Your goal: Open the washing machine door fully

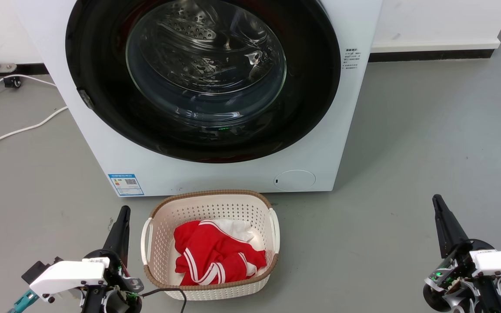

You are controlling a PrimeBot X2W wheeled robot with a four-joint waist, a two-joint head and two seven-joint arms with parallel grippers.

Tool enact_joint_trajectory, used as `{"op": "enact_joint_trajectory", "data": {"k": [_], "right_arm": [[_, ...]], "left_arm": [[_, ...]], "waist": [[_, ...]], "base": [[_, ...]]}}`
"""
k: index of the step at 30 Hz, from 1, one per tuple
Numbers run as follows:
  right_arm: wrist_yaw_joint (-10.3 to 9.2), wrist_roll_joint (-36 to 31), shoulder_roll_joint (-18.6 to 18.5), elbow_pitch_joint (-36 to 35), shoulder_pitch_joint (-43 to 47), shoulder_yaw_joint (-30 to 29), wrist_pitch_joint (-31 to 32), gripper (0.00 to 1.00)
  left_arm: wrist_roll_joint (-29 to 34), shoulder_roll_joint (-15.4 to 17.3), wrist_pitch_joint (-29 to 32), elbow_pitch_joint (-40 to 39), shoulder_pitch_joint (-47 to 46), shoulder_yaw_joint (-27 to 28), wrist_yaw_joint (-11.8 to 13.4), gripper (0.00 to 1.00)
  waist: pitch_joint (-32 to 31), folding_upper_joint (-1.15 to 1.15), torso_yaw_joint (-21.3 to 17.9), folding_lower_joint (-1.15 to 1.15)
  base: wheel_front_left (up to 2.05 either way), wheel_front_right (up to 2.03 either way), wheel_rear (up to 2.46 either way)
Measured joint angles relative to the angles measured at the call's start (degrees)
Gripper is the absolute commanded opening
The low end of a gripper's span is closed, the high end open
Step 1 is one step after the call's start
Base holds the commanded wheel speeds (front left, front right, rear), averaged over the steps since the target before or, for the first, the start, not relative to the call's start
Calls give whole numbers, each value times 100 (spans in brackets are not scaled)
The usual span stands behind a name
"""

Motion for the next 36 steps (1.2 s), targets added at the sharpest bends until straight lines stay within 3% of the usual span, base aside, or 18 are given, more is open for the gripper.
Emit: {"op": "enact_joint_trajectory", "data": {"k": [31, 32, 36], "right_arm": [[1, -8, 12, 1, -2, -18, 18, 0], [1, -8, 13, 34, 24, -14, 16, 100], [-1, -8, 36, 202, 230, 0, -8, 100]], "left_arm": [[2, -4, 7, 0, -1, 10, 0, 0], [1, -8, 5, 40, 19, 2, 1, 100], [2, -34, -10, 211, 224, -29, 2, 100]], "waist": [[0, 0, 0, 0], [0, 0, 0, 0], [0, 0, 0, 0]], "base": [[0, 0, 0], [0, 0, 0], [0, 0, 0]]}}
